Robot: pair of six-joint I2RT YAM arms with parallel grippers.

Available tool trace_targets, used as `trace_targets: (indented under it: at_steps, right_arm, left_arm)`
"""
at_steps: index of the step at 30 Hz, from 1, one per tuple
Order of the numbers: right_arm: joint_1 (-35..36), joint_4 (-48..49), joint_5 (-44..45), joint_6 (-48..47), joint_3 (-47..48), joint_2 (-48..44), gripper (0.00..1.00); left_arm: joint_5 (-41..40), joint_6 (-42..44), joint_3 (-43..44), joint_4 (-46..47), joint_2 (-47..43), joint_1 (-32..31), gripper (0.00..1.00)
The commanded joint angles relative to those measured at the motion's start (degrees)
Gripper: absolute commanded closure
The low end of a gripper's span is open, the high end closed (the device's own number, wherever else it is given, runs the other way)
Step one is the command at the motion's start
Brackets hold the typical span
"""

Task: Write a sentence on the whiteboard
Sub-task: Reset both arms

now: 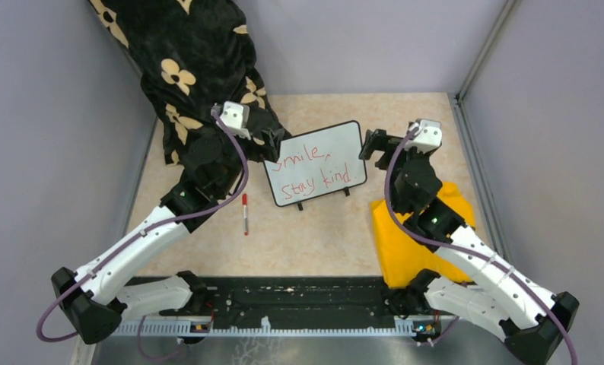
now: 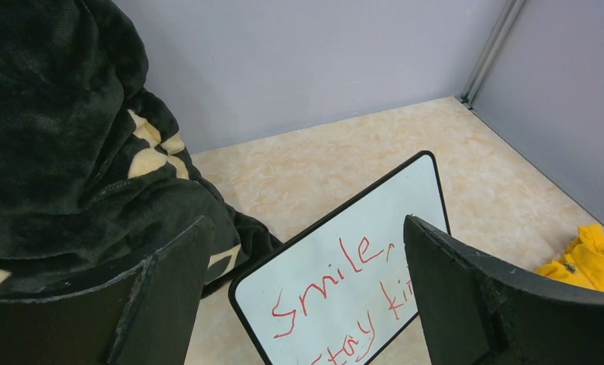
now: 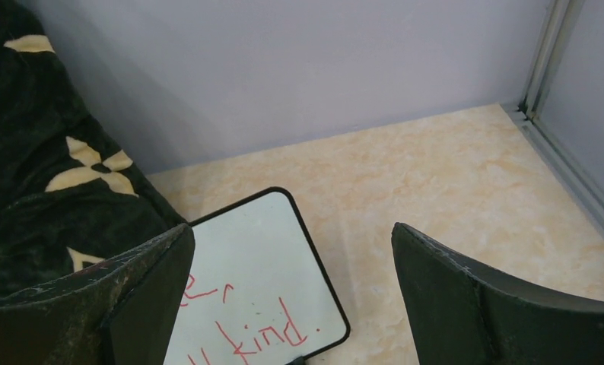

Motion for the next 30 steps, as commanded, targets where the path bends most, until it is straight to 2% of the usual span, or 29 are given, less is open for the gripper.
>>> trace_targets:
  at_steps: [1,4,10,16,25,30]
  right_arm:
    - [-3.9,-11.8,-6.9,12.7,6.8,3.2,0.01]
    - [-4.4,-14.5,-6.7,14.6,8.6,4.9,0.01]
    - [-4.4,-8.2,-1.3,12.9,2.0,-0.4,0.01]
    - [-4.4,-7.1,-0.1,9.6,0.7,-3.2,0.02]
    - [-4.3,-7.1,-9.6,6.7,3.2,-2.8,0.01]
    - [-4.4,-7.1,-10.0,6.4,2.5,-1.5,0.01]
  left_arm:
    - [-0.5,0.9,-1.3,3.5,-1.6,-0.5,0.01]
    - [-0.7,1.1,-1.4,3.6,-1.3,-0.6,0.01]
    - [0.8,0.8,-1.7,3.8,-1.5,-1.0,0.01]
    - [0.8,0.4,-1.8,3.9,-2.0,-1.0,0.01]
    - [1.4,0.6,-2.1,4.1,-3.2,-1.0,0.01]
    - [1.4,0.3,-2.5,4.5,-3.1,-1.0,0.01]
